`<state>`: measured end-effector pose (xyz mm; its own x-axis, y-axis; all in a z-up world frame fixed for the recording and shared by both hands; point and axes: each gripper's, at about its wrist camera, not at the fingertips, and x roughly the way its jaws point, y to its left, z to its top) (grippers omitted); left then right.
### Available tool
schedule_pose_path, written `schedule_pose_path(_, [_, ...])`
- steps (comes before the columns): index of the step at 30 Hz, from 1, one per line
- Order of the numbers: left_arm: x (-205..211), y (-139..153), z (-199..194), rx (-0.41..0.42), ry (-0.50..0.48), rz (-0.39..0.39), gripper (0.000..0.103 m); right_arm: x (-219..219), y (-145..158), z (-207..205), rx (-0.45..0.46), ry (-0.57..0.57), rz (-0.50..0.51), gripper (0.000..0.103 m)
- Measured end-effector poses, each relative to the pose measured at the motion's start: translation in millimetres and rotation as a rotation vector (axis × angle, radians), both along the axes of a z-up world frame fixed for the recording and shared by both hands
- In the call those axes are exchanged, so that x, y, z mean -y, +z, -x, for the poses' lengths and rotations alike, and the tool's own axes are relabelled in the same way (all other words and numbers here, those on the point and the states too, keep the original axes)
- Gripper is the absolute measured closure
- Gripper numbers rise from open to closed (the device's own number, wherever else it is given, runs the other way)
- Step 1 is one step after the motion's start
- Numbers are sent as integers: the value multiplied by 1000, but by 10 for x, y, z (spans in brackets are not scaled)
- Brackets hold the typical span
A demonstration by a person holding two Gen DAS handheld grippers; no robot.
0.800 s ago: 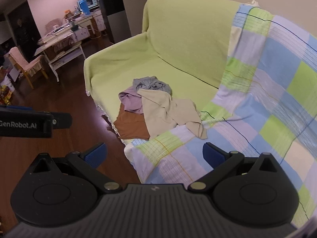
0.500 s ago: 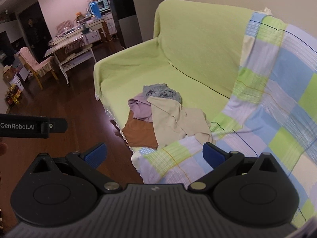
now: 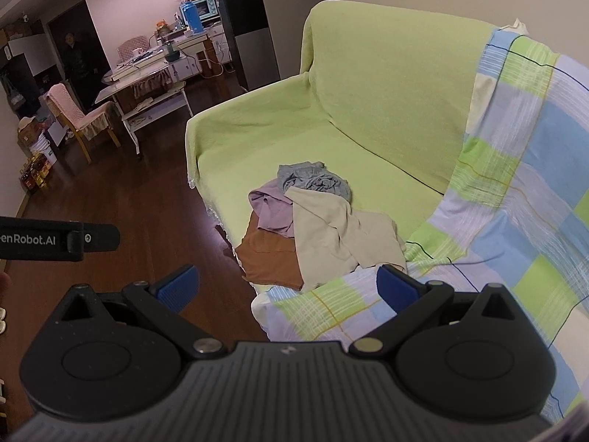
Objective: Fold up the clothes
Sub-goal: 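Move both grippers toward the clothes pile on the sofa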
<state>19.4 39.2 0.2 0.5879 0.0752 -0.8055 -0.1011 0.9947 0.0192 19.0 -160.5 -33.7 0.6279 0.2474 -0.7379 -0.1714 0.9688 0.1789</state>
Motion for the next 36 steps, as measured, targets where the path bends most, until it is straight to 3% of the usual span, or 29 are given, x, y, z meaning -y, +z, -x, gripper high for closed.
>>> schedule_pose_path(3, [154,-42,-25,-2,25,-1,7,20,-15,-56,-1,-3,-1,1])
schedule_pose_path(23, [190,-98,-173,-10,76,9,7,35,-100,-398,13,-27,72,1])
schedule_pose_path(36, [73,-195,-820,-26,36,-16,7,-11,-142,-946,-4,-85,77,1])
